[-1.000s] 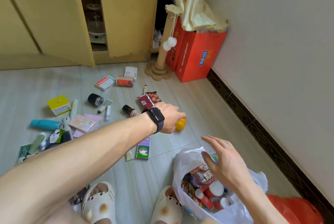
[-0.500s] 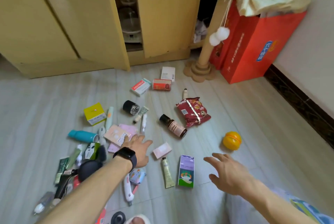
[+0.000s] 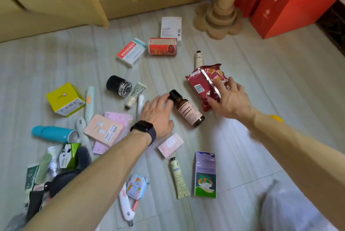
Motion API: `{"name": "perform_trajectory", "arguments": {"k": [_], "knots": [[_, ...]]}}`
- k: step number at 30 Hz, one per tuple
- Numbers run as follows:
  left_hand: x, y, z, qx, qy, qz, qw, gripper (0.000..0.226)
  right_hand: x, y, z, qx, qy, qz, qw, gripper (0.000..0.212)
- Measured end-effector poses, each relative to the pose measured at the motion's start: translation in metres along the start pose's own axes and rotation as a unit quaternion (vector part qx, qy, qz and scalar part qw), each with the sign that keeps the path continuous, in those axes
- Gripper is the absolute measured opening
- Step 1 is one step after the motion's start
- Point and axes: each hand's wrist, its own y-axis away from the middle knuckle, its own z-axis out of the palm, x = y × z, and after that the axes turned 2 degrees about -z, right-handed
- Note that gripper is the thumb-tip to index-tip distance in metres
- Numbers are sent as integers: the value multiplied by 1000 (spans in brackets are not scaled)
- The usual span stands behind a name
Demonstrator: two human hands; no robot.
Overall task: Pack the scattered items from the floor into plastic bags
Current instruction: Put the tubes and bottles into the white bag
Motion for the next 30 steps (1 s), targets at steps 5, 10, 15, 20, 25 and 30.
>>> {"name": "perform_trajectory", "arguments": {"k": [5, 10, 15, 20, 25, 30], "knots": [[-28, -78, -31, 58, 20, -21, 998, 52, -16, -32, 38, 10, -82, 89, 993, 106], [-49, -159, -58, 59, -52, -27, 997, 84, -10, -18, 76, 136, -114, 48, 983, 103], [-62, -211, -75, 12, -91, -78, 993, 99, -6, -22, 80, 152, -120, 26, 981, 102], [-48, -205, -78, 34, -109, -89, 990, 66, -6, -22, 75, 140, -114, 32, 983, 102], [-46, -144, -38, 12, -68, -106, 992, 63, -4, -24, 51, 64, -46, 37, 996, 102], [-28, -72, -28, -61, -78, -131, 986, 60, -8, -24, -2, -117, -57, 61, 990, 95]]}}
